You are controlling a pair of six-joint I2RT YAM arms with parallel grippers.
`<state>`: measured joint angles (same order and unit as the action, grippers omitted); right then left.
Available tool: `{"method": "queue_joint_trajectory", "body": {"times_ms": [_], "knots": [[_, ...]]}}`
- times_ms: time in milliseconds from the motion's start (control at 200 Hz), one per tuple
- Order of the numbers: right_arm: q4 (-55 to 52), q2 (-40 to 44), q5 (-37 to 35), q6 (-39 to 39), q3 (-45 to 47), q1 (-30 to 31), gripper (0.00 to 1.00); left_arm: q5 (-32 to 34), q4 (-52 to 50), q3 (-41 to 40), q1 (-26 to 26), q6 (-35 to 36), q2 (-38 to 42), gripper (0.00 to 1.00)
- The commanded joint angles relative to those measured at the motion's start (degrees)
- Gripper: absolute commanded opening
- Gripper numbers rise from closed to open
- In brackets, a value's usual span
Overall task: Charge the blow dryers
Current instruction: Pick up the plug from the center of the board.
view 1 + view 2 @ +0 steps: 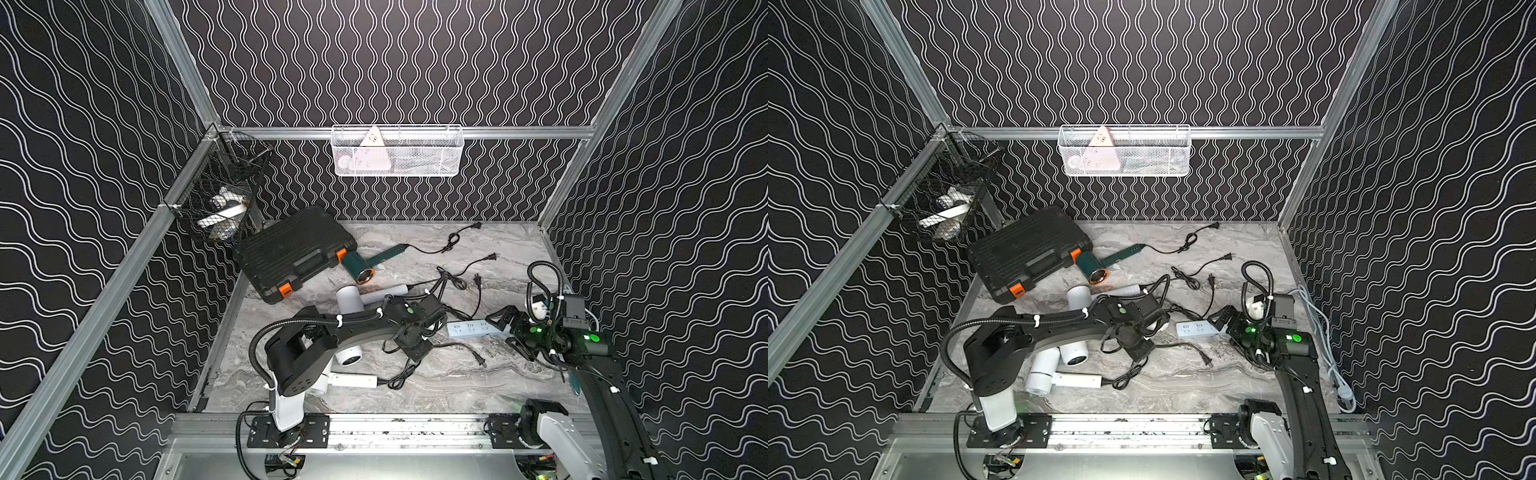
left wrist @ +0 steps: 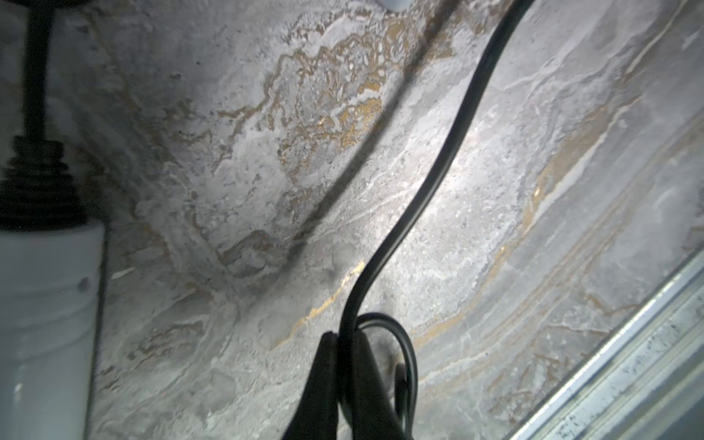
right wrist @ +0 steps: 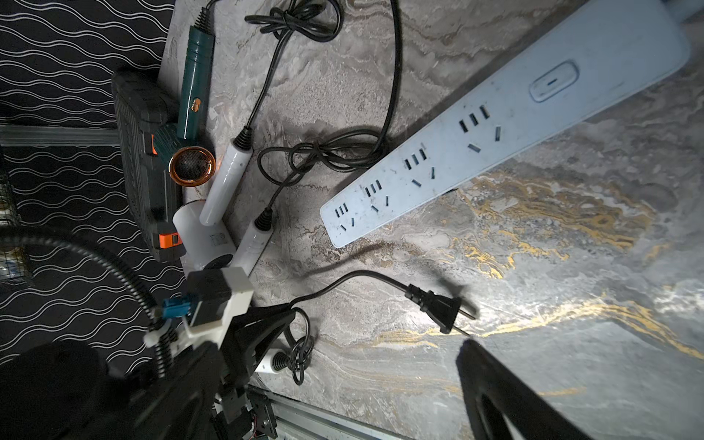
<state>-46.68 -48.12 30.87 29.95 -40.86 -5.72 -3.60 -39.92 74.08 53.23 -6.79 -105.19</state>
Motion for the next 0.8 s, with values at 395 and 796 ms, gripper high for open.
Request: {"method": "queue_joint_trajectory", "body": {"times_ms": [395, 796], "knots": [[1.48, 0.57, -7.69, 3.17, -1.92, 10.48, 1.0, 1.56, -4.54, -2.44, -0.34, 4.04, 14.43, 0.0], [7.22, -7.75, -31.95, 5.98, -6.84, 52.64, 0.97, 1.3, -3.76, -6.11, -1.83, 4.15, 22.41, 0.0]]}}
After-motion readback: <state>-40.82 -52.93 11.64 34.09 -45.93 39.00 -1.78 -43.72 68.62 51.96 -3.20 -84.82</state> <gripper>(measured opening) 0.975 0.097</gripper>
